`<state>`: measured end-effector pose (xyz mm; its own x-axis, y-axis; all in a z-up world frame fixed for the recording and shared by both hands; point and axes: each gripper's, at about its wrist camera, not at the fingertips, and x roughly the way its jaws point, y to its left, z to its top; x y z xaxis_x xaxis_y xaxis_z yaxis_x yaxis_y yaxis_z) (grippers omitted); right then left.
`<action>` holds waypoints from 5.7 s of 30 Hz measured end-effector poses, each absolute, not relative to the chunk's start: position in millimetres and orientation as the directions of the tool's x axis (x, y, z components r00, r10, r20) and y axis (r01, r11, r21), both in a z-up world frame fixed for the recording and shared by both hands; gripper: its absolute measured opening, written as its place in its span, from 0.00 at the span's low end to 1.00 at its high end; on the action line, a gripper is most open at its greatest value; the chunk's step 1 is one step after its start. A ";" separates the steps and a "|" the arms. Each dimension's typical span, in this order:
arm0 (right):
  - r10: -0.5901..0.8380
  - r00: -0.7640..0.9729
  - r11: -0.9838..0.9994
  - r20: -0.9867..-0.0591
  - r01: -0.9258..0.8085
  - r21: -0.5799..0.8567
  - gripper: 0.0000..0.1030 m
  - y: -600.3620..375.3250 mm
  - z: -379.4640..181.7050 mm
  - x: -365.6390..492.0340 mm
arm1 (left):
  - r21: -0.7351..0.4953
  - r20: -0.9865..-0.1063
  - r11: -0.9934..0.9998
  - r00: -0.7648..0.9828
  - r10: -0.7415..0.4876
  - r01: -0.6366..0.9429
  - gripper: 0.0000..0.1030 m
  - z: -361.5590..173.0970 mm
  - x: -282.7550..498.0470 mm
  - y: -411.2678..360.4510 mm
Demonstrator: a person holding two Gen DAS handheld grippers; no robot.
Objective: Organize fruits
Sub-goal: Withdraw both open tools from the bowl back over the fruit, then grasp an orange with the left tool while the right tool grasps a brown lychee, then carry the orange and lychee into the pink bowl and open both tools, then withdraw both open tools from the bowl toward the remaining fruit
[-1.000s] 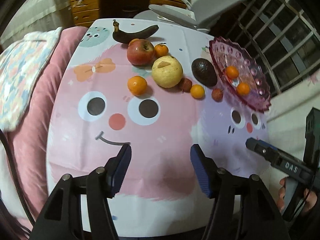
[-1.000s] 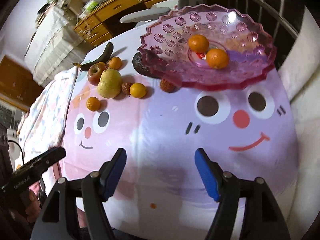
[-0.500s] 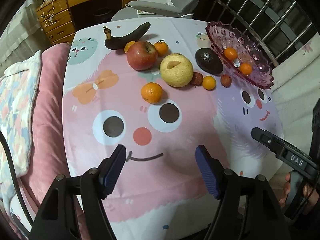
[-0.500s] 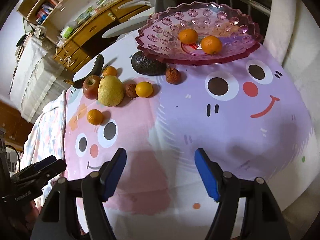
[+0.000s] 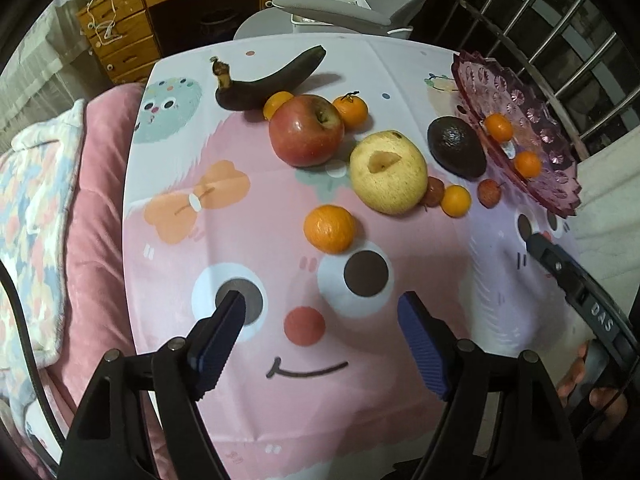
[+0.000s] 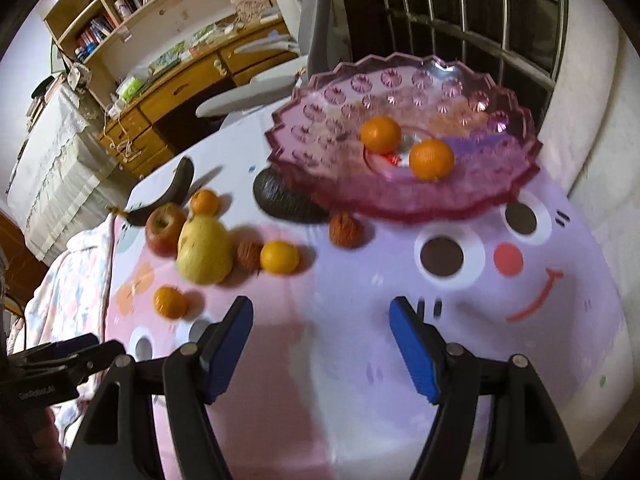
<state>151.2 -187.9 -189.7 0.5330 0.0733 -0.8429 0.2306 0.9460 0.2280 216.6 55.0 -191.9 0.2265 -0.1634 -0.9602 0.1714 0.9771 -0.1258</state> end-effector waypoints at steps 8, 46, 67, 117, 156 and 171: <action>0.035 0.544 0.955 -0.838 0.229 0.189 0.65 -195.8 -223.0 172.7 | -0.103 -0.969 0.979 0.204 -0.138 0.175 0.75 -216.6 242.7 44.8; -0.091 0.609 0.977 -0.788 0.208 0.048 0.29 -183.2 -259.5 214.2 | -0.186 -0.962 0.945 0.146 -0.231 0.270 0.38 -271.2 284.6 13.4; -0.029 0.653 0.982 -0.757 0.160 0.101 0.27 -171.1 -217.7 178.6 | -0.154 -0.932 0.941 0.271 -0.239 0.300 0.38 -179.8 252.4 9.4; 0.056 0.582 0.986 -0.811 0.094 0.136 0.28 -342.3 -175.3 183.7 | -0.197 -0.910 0.921 0.286 -0.299 0.336 0.38 -177.0 276.5 -200.6; 0.221 0.574 0.934 -0.788 0.107 0.340 0.43 -270.0 -178.7 145.1 | -0.109 -0.960 0.989 0.248 -0.131 0.100 0.88 -195.0 228.4 -39.2; 0.216 0.520 0.968 -0.826 -0.006 0.250 0.43 -193.2 -201.8 177.9 | -0.155 -0.954 0.975 0.233 -0.190 0.162 0.89 -213.7 289.5 -18.1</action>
